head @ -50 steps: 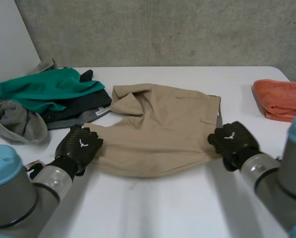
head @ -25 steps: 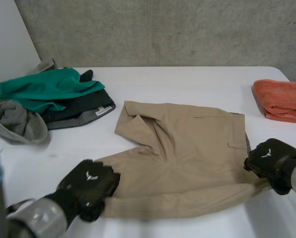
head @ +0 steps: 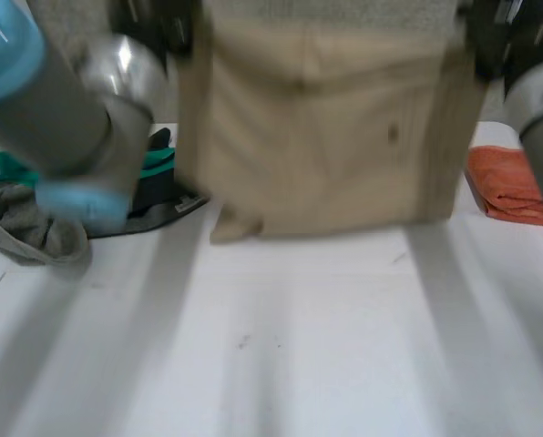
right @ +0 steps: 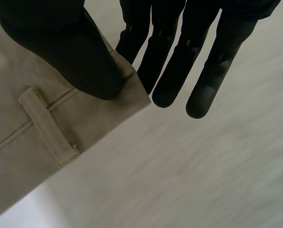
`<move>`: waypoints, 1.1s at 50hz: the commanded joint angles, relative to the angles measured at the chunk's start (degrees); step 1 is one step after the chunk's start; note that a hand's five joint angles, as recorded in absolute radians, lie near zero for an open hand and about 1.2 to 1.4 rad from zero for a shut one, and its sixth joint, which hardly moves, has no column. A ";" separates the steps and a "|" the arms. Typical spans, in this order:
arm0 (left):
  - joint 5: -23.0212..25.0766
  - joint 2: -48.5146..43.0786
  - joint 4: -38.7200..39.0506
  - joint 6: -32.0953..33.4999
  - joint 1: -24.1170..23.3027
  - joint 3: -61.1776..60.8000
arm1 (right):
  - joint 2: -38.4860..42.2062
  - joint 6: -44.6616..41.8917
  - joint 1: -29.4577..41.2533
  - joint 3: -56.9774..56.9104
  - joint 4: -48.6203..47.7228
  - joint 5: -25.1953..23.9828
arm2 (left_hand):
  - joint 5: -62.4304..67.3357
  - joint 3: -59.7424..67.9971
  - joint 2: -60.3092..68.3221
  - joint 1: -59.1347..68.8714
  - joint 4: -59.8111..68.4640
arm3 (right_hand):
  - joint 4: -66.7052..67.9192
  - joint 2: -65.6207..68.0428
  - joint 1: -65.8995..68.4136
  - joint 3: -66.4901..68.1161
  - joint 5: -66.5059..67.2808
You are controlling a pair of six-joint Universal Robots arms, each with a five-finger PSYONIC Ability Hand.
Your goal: Fold the laundry.
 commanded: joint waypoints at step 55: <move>-1.42 24.18 -37.77 -9.47 -13.45 -55.39 | -11.80 -25.77 -3.61 38.76 43.77 -2.50 | 3.20 1.64 1.33 4.21 1.19 | 11.24 12.51 18.57 11.51 11.23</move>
